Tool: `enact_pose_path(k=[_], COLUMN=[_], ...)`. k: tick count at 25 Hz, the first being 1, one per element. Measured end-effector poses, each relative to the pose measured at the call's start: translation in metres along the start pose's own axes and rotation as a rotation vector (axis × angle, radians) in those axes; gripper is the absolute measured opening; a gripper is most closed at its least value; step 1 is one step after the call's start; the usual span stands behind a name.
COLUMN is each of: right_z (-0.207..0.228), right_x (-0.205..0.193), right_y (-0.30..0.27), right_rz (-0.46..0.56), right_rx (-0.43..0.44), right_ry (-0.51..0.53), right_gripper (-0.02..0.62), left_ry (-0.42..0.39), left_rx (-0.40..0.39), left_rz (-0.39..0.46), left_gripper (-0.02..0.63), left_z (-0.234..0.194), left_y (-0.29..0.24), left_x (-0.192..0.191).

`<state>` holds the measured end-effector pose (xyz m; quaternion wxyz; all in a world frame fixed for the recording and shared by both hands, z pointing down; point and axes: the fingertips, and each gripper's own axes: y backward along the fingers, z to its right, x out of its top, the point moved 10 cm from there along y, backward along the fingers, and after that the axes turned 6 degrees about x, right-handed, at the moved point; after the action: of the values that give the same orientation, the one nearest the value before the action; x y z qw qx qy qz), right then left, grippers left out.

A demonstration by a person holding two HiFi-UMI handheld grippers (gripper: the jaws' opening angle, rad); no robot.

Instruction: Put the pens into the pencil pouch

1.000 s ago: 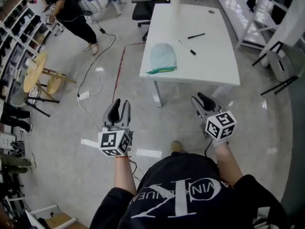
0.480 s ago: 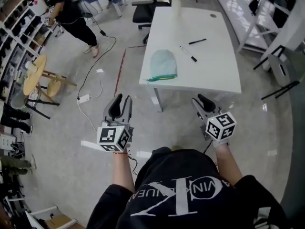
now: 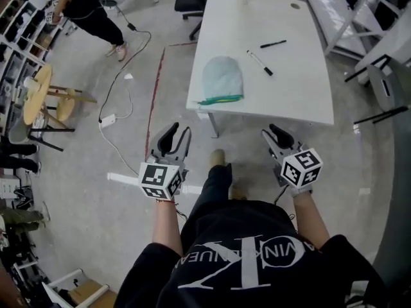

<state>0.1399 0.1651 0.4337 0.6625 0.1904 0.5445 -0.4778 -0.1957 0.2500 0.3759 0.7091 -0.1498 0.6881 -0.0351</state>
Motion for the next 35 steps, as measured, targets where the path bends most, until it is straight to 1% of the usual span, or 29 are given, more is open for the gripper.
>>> enact_pose_path(k=[3, 7, 9, 12, 16, 17, 19, 21, 23, 26, 28, 29, 30, 32, 35], right_z=[0.012, 0.024, 0.032, 0.042, 0.052, 0.053, 0.057, 0.061, 0.064, 0.065, 0.066, 0.066, 0.065, 0.066, 0.069], right_x=[0.007, 0.026, 0.033, 0.033, 0.028, 0.027, 0.027, 0.027, 0.027, 0.029, 0.029, 0.029, 0.029, 0.029, 0.028], right_y=[-0.017, -0.040, -0.050, -0.059, -0.063, -0.065, -0.069, -0.074, -0.077, -0.082, -0.085, -0.085, -0.085, -0.085, -0.085], right_rz=[0.005, -0.003, 0.002, -0.008, -0.027, -0.029, -0.031, -0.032, -0.029, -0.026, -0.026, -0.027, -0.029, -0.033, -0.030], right_rx=[-0.014, -0.020, -0.035, -0.061, -0.103, -0.109, -0.120, -0.129, -0.136, -0.146, -0.156, -0.162, -0.167, -0.178, -0.198], right_ry=[-0.030, -0.027, -0.045, -0.079, -0.123, -0.132, -0.148, -0.159, -0.167, -0.171, -0.173, -0.173, -0.173, -0.175, -0.184], right_gripper=[0.141, 0.141, 0.141, 0.141, 0.141, 0.141, 0.141, 0.141, 0.140, 0.137, 0.135, 0.133, 0.133, 0.132, 0.130], left_ry=[-0.028, -0.065, -0.091, -0.153, -0.259, -0.300, -0.412, -0.518, -0.568, -0.605, -0.617, -0.608, -0.589, -0.525, -0.410], left_rx=[-0.064, -0.160, -0.203, -0.277, -0.377, -0.399, -0.437, -0.468, -0.489, -0.547, -0.591, -0.602, -0.603, -0.582, -0.545], left_rz=[-0.029, -0.061, -0.094, -0.158, -0.259, -0.290, -0.354, -0.403, -0.427, -0.465, -0.482, -0.482, -0.477, -0.459, -0.438], left_gripper=[0.150, 0.160, 0.167, 0.176, 0.196, 0.205, 0.224, 0.229, 0.229, 0.206, 0.178, 0.158, 0.121, 0.049, 0.020], left_z=[-0.010, -0.016, -0.020, -0.019, -0.014, -0.013, -0.010, -0.005, -0.002, 0.000, 0.000, -0.001, -0.002, -0.008, -0.020], left_y=[-0.038, -0.090, -0.117, -0.149, -0.183, -0.190, -0.203, -0.215, -0.224, -0.234, -0.240, -0.242, -0.245, -0.250, -0.262], left_x=[0.002, 0.007, 0.008, 0.005, -0.003, -0.005, -0.011, -0.017, -0.022, -0.027, -0.029, -0.030, -0.029, -0.025, -0.018])
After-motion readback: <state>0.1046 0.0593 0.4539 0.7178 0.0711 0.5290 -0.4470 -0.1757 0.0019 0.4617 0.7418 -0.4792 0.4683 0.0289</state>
